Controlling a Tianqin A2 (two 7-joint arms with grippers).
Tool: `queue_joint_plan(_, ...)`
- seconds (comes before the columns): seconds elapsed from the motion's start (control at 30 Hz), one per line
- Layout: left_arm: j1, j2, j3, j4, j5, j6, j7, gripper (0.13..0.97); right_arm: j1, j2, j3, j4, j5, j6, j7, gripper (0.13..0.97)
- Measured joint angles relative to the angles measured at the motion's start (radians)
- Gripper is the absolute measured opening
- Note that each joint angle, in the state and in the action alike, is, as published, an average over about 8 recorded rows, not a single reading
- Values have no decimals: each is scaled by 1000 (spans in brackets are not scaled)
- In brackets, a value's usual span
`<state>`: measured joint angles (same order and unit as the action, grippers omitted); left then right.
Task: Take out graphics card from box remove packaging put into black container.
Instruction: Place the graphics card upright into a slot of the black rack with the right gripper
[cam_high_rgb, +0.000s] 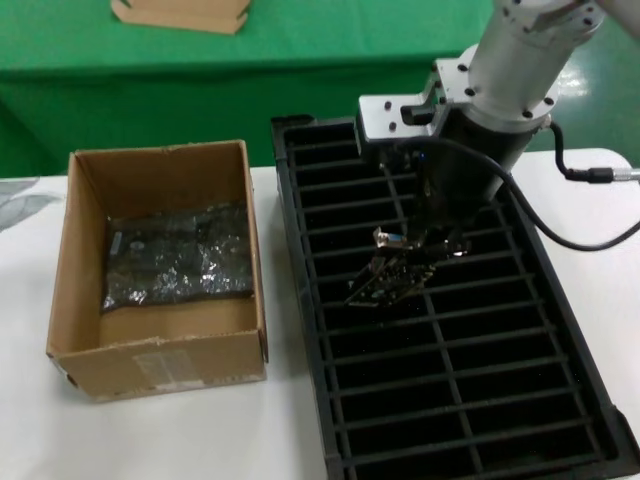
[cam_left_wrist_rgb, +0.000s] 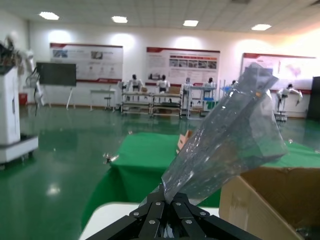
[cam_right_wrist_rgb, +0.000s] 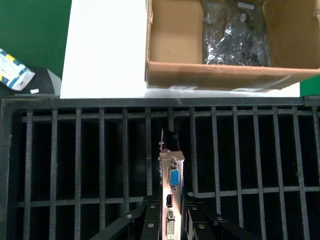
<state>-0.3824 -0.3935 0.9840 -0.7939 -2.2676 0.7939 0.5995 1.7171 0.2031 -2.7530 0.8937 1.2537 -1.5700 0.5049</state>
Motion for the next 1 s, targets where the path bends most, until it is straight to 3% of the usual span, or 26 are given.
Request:
queue_joint_plan(0.23,-90,-37,-7,248,-38,111,42,139,0,-45,0,-75,-31,0,-35,192)
queue_joint_plan(0.43,-152,-63,-1,414,-51,176,87,139,5,-69,0,-117,-47,0,-62,192)
queue_joint_plan(0.73,-222,-97,12,575,-59,232,137,139,1,-65,0,-102,-47,0,-61,192)
queue_joint_plan(1.0,-268,-120,26,679,-60,248,162,139,-17,-60,0,-83,-46,0,-55,192)
